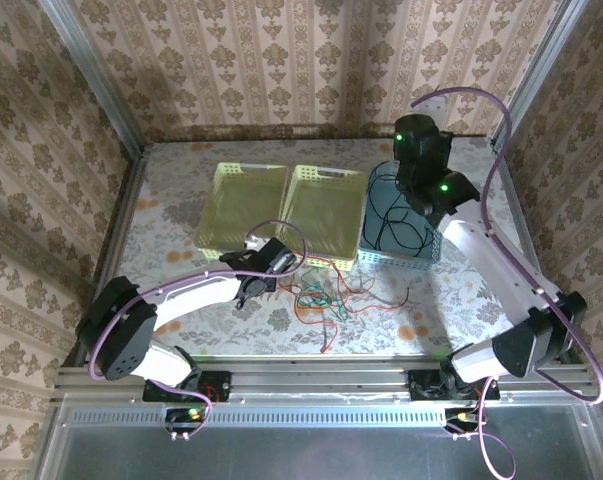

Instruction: Untangle the cables

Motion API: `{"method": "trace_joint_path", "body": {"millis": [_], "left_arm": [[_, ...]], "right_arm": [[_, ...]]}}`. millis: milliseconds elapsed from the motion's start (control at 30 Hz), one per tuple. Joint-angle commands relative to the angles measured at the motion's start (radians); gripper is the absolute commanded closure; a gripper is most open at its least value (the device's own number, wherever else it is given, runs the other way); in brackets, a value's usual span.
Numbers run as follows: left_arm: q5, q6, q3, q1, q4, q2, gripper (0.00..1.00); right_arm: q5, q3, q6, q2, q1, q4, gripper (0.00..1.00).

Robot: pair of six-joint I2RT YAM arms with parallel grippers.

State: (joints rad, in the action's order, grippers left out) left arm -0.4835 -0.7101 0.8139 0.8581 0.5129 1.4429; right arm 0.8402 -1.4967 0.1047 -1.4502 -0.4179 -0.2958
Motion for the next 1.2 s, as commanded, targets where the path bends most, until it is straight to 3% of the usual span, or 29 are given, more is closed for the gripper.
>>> {"method": "trace_joint_path", "body": {"millis": [0, 300, 600, 733, 767, 900, 1000, 1167], "left_arm": [[-0.015, 0.015, 0.022, 0.006, 0.035, 0.003, 1.0], [-0.015, 0.012, 0.024, 0.008, 0.033, 0.01, 1.0], [-0.022, 0.023, 0.042, 0.021, 0.035, 0.014, 1.0], [-0.028, 0.022, 0.045, 0.025, 0.039, 0.009, 1.0], [-0.03, 0.02, 0.044, 0.026, 0.041, 0.007, 1.0], [-0.031, 0.018, 0.044, 0.028, 0.037, -0.004, 1.0], [-0.036, 0.016, 0.044, 0.028, 0.031, -0.006, 1.0], [-0.038, 0.015, 0.042, 0.028, 0.022, 0.0, 1.0]], "right_arm": [[0.109, 0.054, 0.043, -0.015, 0.006, -0.028, 1.0], [-0.037, 0.213, 0.275, -0.081, 0.032, -0.28, 1.0], [-0.398, 0.259, 0.374, -0.262, 0.143, -0.344, 1.0], [-0.493, 0.257, 0.38, -0.283, 0.197, -0.313, 0.97], [-0.505, 0.252, 0.384, -0.285, 0.209, -0.313, 0.93], [-0.503, 0.244, 0.378, -0.24, 0.225, -0.306, 0.58], [-0.505, 0.275, 0.369, -0.16, 0.224, -0.279, 0.4], [-0.493, 0.347, 0.369, -0.015, 0.214, -0.259, 0.35]]}}
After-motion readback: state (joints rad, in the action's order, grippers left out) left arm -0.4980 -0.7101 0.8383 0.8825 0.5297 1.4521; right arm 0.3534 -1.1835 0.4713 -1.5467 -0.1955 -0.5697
